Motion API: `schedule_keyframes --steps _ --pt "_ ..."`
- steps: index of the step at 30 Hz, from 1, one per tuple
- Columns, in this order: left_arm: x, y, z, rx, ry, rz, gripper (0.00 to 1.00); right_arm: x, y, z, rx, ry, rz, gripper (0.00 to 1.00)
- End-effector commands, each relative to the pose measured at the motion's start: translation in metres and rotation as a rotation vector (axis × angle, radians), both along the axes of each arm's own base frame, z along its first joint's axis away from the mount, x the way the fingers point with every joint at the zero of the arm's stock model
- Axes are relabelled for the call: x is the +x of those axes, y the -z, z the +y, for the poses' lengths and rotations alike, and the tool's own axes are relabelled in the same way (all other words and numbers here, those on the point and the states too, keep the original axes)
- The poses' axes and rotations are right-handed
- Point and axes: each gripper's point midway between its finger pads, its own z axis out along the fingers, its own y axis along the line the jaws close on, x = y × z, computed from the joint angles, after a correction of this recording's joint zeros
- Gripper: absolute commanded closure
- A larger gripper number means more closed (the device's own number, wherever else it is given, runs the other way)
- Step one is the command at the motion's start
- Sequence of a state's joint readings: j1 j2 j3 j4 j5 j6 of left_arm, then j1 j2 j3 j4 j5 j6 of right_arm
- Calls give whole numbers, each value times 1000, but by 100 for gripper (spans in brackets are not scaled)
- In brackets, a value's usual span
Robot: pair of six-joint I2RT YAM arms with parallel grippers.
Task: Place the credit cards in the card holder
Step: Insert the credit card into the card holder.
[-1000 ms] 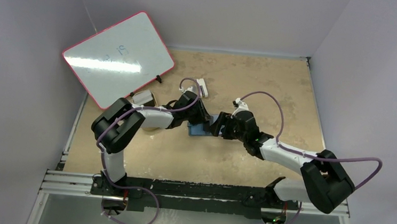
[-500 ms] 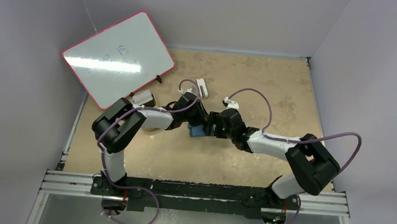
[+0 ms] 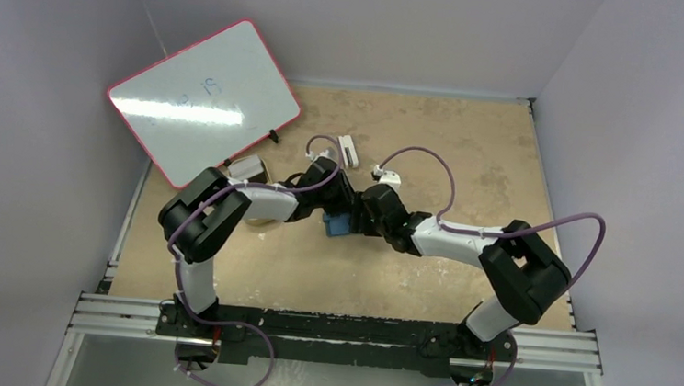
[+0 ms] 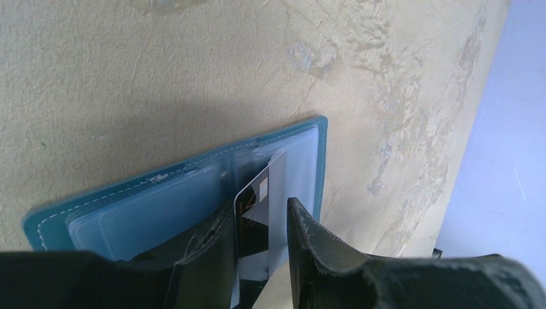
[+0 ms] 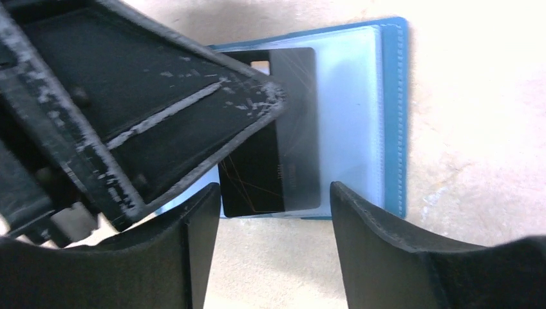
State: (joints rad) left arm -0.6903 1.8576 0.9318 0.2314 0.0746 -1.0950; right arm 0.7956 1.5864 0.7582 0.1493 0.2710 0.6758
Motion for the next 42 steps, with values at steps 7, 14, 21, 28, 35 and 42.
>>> schedule_keyframes --steps 7,14,21,28,35,42 --pt "-3 7 -3 39 46 7 68 -4 17 -48 -240 159 43 46" --pt "0 4 2 84 50 -10 68 -7 16 -51 -234 171 48 56" --pt "2 -12 -2 40 52 -52 68 -10 -9 -31 -102 73 16 56" --pt "4 -19 -8 5 67 -83 73 2 -39 -45 110 -2 -35 52" --pt "7 -16 -21 -69 65 -85 82 21 -30 -69 177 8 -2 53" --pt "0 -13 -24 -63 78 -66 90 11 3 -67 194 3 101 55"
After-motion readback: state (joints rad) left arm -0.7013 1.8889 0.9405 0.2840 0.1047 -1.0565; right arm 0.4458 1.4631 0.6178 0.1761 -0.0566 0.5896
